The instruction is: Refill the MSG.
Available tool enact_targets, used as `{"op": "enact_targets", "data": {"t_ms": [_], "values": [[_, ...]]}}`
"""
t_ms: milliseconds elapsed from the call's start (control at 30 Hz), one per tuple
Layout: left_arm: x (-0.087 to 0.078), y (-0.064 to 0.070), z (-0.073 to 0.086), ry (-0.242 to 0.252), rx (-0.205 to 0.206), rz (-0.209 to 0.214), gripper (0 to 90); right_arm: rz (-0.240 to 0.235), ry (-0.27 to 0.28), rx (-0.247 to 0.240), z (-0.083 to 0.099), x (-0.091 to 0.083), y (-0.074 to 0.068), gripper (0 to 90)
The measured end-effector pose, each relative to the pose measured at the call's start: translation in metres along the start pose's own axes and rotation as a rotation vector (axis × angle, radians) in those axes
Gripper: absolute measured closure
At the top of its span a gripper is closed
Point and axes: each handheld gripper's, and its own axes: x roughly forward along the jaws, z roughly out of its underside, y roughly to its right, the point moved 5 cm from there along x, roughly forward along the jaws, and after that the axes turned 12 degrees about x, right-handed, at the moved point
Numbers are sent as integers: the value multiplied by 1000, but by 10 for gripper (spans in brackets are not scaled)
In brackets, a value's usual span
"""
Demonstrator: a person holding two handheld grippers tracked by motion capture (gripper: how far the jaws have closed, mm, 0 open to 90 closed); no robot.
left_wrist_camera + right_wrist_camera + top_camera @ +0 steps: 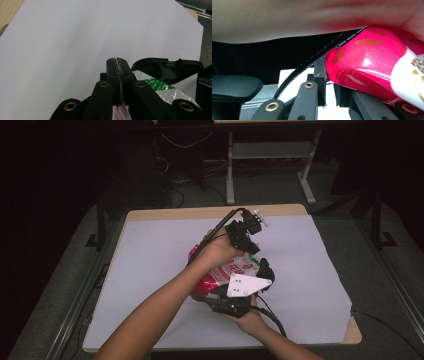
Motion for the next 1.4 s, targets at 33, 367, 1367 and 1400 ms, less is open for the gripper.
{"op": "enact_targets", "data": {"t_ms": [33, 367, 1367, 1400], "values": [[0, 0, 0, -1, -2, 1, 900, 1, 1, -1, 0, 0, 0, 813], [1, 1, -1, -8, 5, 3, 900, 4, 5, -2, -1, -1, 0, 813], [4, 3, -5, -32, 10, -5, 900, 4, 26, -3, -5, -4, 0, 813], [5, 3, -5, -31, 9, -8, 900, 5, 26, -2, -5, -4, 1, 813]]}}
